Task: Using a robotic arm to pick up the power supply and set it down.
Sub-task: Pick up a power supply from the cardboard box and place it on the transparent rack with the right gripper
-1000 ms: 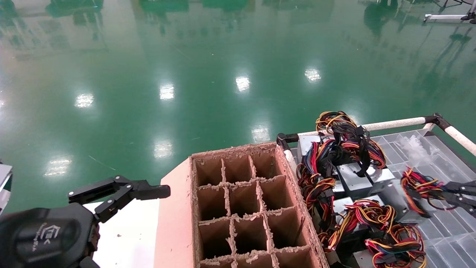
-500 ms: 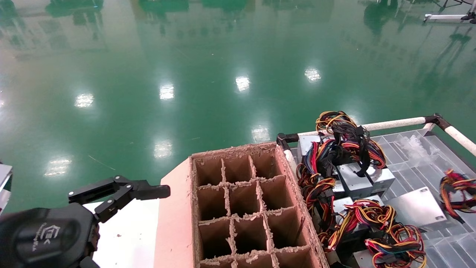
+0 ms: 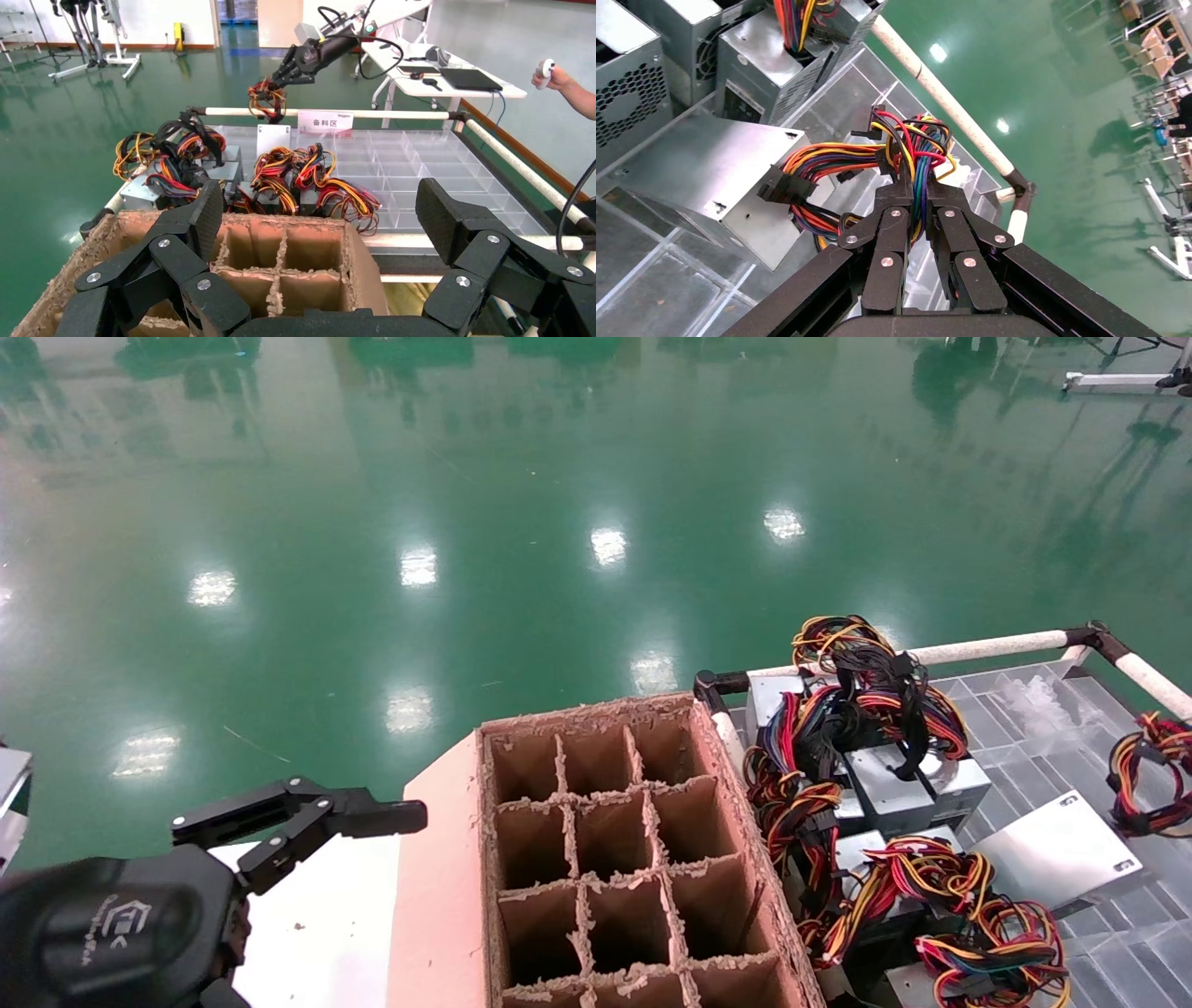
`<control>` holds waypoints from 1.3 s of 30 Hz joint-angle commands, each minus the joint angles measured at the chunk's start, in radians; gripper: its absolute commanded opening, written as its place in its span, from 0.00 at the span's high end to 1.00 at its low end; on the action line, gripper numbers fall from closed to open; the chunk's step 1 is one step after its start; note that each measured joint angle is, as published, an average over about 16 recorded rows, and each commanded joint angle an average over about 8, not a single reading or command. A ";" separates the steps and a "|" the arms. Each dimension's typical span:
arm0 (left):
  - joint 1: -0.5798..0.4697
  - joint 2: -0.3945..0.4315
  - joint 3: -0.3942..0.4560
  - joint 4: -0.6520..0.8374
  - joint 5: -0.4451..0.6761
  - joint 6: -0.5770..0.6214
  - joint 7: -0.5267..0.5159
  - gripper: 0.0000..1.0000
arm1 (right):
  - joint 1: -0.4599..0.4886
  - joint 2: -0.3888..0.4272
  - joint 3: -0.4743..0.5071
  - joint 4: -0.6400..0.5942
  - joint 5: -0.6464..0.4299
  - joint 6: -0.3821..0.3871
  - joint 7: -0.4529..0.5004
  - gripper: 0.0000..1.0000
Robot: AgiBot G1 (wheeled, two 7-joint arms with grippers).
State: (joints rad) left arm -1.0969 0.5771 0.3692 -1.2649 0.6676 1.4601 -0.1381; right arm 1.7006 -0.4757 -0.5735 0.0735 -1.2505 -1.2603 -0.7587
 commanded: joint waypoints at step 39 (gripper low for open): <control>0.000 0.000 0.000 0.000 0.000 0.000 0.000 0.00 | 0.060 -0.048 -0.049 -0.031 -0.044 -0.316 0.012 0.00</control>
State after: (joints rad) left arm -1.0967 0.5768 0.3694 -1.2647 0.6673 1.4596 -0.1380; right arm 1.7611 -0.5236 -0.6226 0.0437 -1.2952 -1.5763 -0.7461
